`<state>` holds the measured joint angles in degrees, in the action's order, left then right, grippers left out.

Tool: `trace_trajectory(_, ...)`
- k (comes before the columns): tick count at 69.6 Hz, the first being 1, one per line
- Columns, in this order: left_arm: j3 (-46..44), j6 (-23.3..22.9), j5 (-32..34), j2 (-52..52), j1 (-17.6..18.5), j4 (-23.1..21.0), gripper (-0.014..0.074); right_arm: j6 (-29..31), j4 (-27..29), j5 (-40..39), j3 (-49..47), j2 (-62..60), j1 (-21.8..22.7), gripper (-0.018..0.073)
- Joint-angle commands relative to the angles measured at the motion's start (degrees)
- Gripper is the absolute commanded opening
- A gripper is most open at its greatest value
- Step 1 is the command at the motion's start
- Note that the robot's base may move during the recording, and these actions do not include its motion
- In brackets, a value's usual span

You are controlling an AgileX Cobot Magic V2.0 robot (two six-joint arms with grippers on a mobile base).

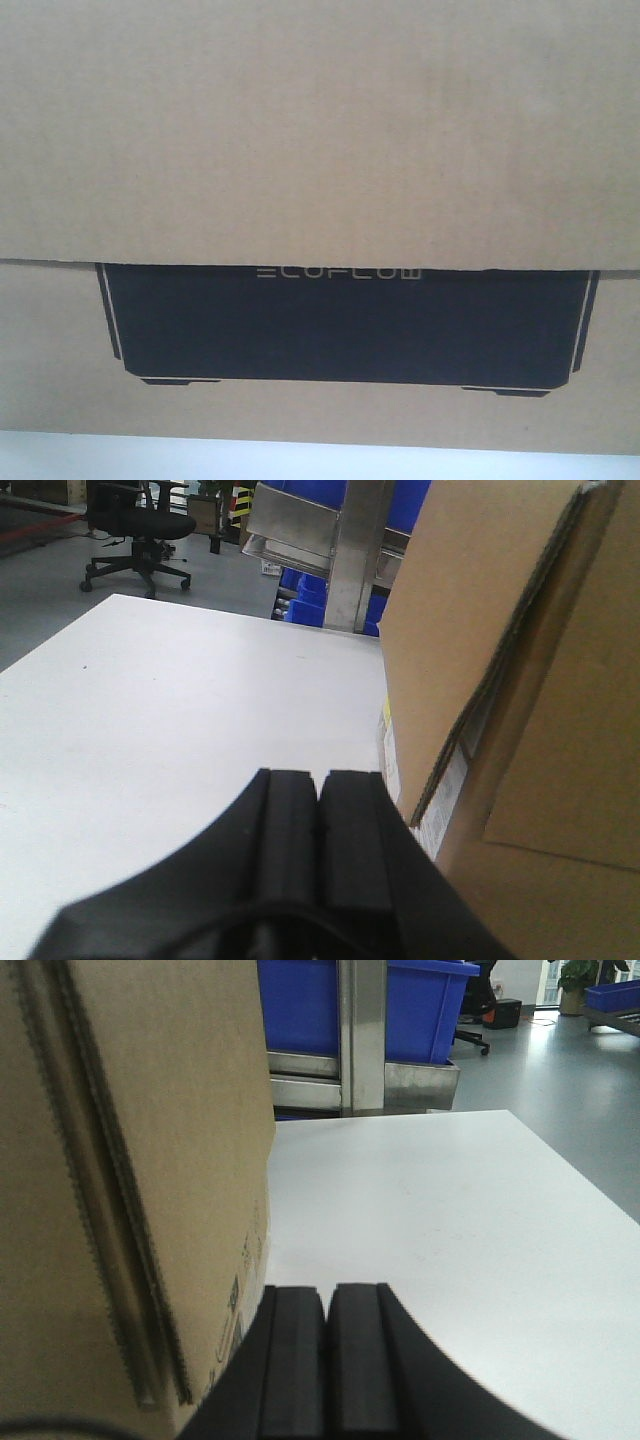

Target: Grab box from left shelf to table start

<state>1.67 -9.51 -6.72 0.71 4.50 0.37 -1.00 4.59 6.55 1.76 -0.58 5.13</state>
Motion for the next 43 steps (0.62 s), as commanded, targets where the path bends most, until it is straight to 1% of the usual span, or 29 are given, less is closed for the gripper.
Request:
trace_trajectory(1,-0.09,0.03,5.22,0.43,-0.19,-0.37,-0.0101,0.22,0.19,-5.69,-1.05,-0.81,0.39,0.0057)
trace_trajectory(43,-0.09,0.03,5.22,0.43,-0.19,-0.37,-0.0101,0.22,0.19,-5.69,-1.05,-0.81,0.39,0.0057)
